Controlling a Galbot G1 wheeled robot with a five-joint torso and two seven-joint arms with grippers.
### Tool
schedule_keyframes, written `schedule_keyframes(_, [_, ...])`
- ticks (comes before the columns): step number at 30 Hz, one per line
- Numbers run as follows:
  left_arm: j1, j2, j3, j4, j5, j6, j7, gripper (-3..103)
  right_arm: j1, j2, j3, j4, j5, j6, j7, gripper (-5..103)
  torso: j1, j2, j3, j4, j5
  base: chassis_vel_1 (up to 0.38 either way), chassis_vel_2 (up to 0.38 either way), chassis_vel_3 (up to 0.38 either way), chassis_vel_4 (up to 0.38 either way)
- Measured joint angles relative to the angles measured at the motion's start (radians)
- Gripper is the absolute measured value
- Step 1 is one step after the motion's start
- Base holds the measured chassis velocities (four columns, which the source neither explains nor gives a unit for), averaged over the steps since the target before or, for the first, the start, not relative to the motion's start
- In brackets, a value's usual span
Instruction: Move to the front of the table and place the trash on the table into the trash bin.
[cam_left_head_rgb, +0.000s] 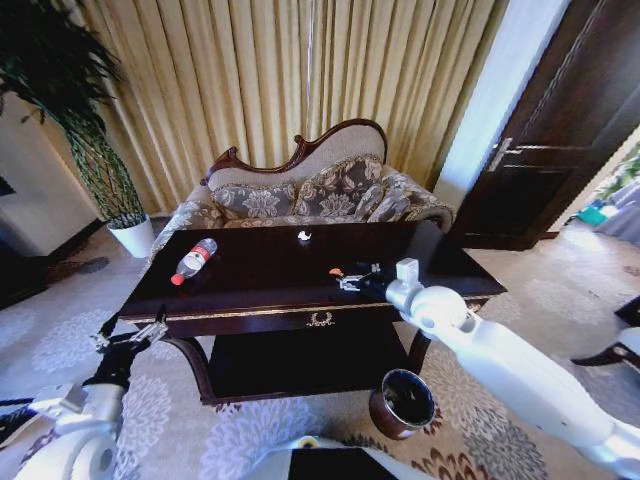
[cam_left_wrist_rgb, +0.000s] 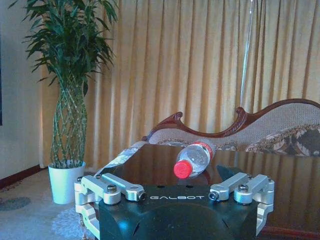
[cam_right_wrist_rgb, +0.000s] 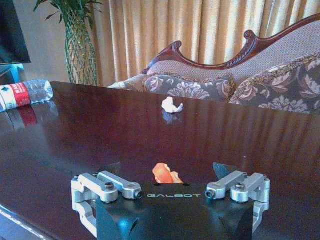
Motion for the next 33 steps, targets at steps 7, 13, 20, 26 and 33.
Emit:
schedule_keyframes(7, [-0.001, 0.002, -0.001, 0.002, 0.0, 0.0, 0.001, 100, 0.041, 0.029, -0.037, -0.047, 0.0, 0.0, 0.011, 100, 0.0, 0.0, 0.0, -0.0001, 0.0, 0.0, 0.0, 0.0, 0.0])
schedule_keyframes(13, [-0.001, 0.001, -0.002, 0.006, -0.001, -0.002, 0.0, 100, 0.058, 0.051, -0.05, -0.068, -0.003, 0.0, 0.013, 100, 0.0, 0.0, 0.0, -0.0001, 0.0, 0.0, 0.0, 0.0, 0.0])
schedule_keyframes(20, [-0.001, 0.0, -0.002, 0.01, -0.001, -0.003, -0.001, 100, 0.061, 0.057, -0.06, -0.07, -0.005, 0.0, 0.014, 100, 0.0, 0.0, 0.0, -0.0002, 0.0, 0.0, 0.0, 0.0, 0.0])
schedule_keyframes(26, [-0.001, -0.004, -0.002, 0.011, -0.001, -0.004, -0.002, 100, 0.056, 0.058, -0.062, -0.07, -0.007, -0.001, 0.013, 100, 0.0, 0.0, 0.0, -0.0002, 0.0, 0.0, 0.0, 0.0, 0.0])
schedule_keyframes(33, [-0.002, -0.006, -0.001, 0.008, 0.0, -0.004, -0.004, 100, 0.037, 0.059, -0.049, -0.071, -0.026, -0.001, 0.013, 100, 0.0, 0.0, 0.0, -0.0001, 0.0001, 0.0, 0.0, 0.0, 0.0])
